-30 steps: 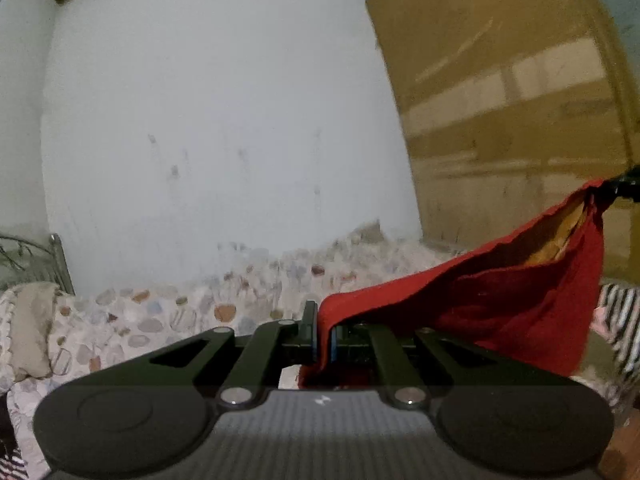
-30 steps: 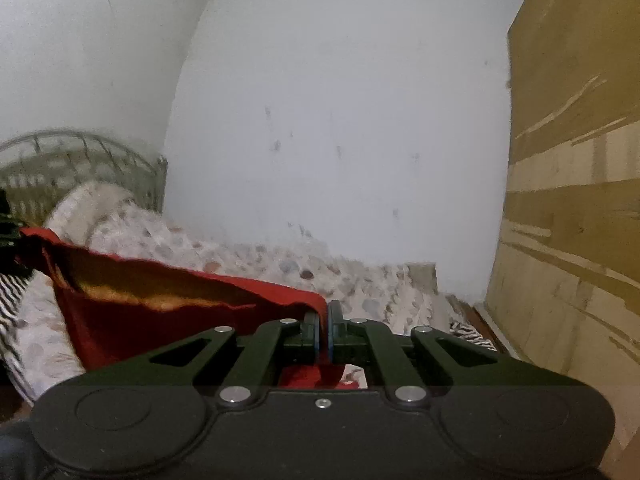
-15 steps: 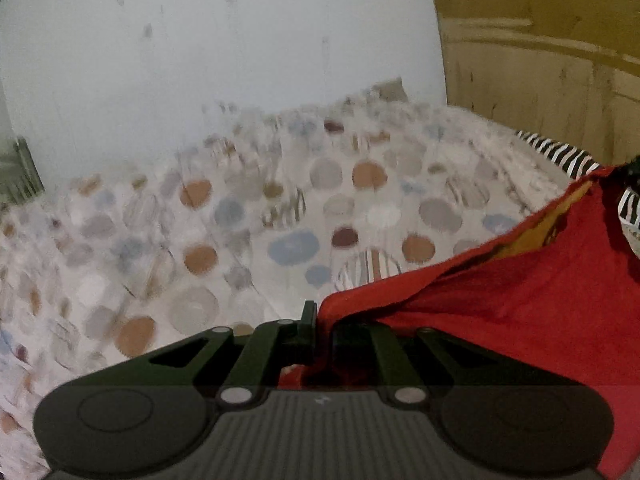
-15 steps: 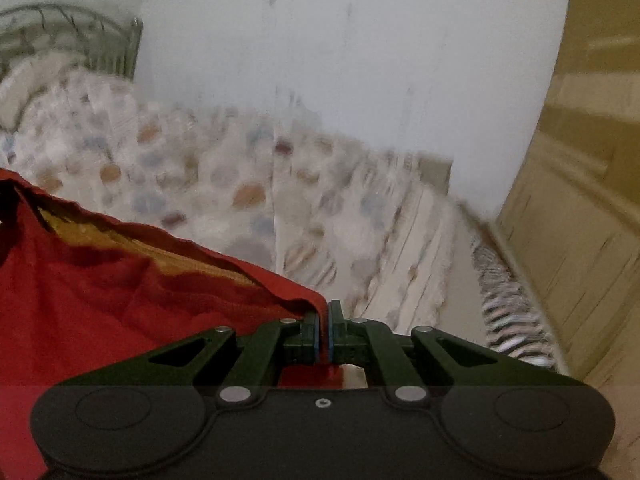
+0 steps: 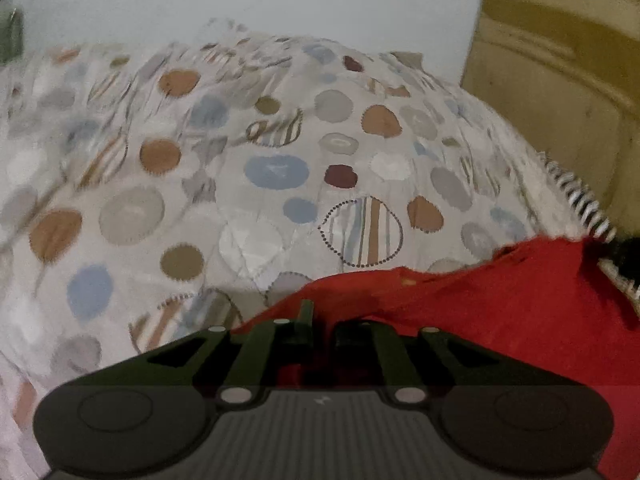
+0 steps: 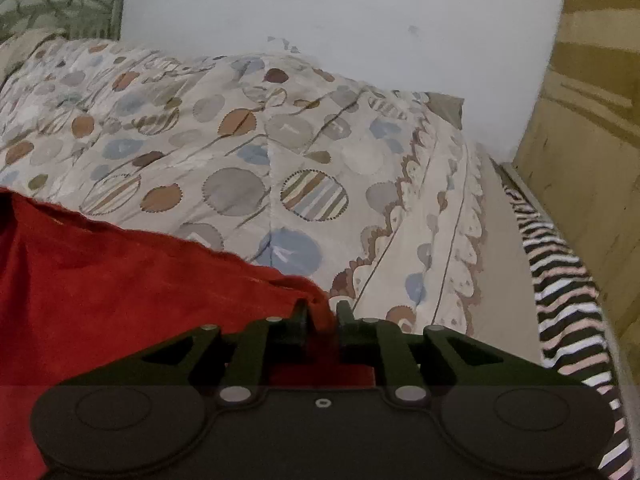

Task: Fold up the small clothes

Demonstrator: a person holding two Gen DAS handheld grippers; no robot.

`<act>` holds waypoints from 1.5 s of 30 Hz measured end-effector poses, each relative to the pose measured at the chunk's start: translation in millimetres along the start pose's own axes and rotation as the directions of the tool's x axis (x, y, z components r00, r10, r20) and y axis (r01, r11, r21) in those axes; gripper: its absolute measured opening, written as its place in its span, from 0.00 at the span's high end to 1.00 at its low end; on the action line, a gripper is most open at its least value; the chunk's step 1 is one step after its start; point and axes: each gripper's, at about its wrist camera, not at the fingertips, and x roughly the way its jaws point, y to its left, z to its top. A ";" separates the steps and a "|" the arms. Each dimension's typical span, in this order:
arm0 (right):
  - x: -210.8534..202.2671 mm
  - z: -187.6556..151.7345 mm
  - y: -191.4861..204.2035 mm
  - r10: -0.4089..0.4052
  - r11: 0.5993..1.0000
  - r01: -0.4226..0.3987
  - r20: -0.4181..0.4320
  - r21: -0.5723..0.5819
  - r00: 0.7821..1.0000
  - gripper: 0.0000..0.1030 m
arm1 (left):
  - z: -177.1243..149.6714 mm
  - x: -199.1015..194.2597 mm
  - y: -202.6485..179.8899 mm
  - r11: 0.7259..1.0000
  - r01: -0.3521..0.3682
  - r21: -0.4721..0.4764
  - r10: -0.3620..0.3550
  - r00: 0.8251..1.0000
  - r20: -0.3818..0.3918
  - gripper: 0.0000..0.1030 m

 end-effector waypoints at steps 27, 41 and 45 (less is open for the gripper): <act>-55.7 -56.3 -14.9 0.150 0.979 -0.162 0.103 0.122 0.983 0.17 | -88.2 -71.0 16.9 0.972 0.225 -0.060 -0.221 0.973 0.064 0.24; -49.6 -57.1 0.8 0.130 0.983 -0.142 0.104 0.119 0.986 0.95 | -108.5 -102.8 38.9 0.935 0.203 -0.291 -0.149 0.969 0.196 0.96; -51.3 -61.0 4.3 0.095 0.985 -0.110 0.118 0.131 0.989 0.95 | -126.7 -83.6 59.6 0.902 0.183 -0.391 -0.146 0.982 0.121 0.96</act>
